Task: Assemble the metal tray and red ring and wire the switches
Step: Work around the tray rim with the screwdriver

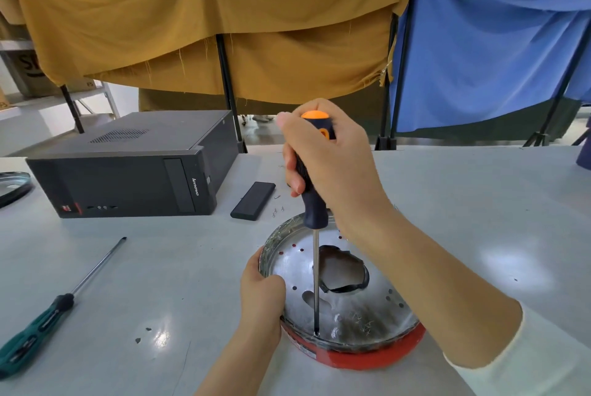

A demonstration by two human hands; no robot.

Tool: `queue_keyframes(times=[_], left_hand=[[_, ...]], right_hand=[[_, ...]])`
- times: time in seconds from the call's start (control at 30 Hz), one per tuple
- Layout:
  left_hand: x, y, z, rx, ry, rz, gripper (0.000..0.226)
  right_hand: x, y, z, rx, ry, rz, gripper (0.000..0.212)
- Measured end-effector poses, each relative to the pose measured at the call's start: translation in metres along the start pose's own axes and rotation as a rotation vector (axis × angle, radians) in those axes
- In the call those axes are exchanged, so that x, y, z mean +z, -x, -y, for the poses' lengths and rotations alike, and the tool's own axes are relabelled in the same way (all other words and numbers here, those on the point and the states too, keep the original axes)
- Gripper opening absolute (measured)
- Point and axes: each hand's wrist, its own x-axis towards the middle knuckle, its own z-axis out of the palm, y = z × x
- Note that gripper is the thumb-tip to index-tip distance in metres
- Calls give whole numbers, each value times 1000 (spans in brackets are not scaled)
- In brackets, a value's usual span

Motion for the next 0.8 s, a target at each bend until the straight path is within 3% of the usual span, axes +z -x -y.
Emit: queue_keyframes(times=[0.23, 0.3, 0.37, 0.5, 0.57, 0.63, 0.8], left_hand=[[0, 0, -1, -5, 9, -23, 68], [0, 1, -1, 4, 9, -17, 68], [-1, 0, 0, 10, 12, -14, 68], [-1, 1, -1, 9, 15, -3, 68], [-1, 1, -1, 8, 17, 1, 69], [-1, 1, -1, 10, 21, -2, 69], [0, 2, -2, 8, 39, -8, 66]], right_hand=[[-13, -19, 12, 188, -293, 535, 26], [-11, -17, 14, 241, -365, 594, 23], [-9, -15, 9, 240, -361, 494, 27], [0, -1, -2, -1, -140, -34, 28], [1, 2, -3, -40, -88, -138, 23], [-4, -1, 1, 32, -92, -42, 22], [-20, -18, 14, 242, -272, 540, 24]])
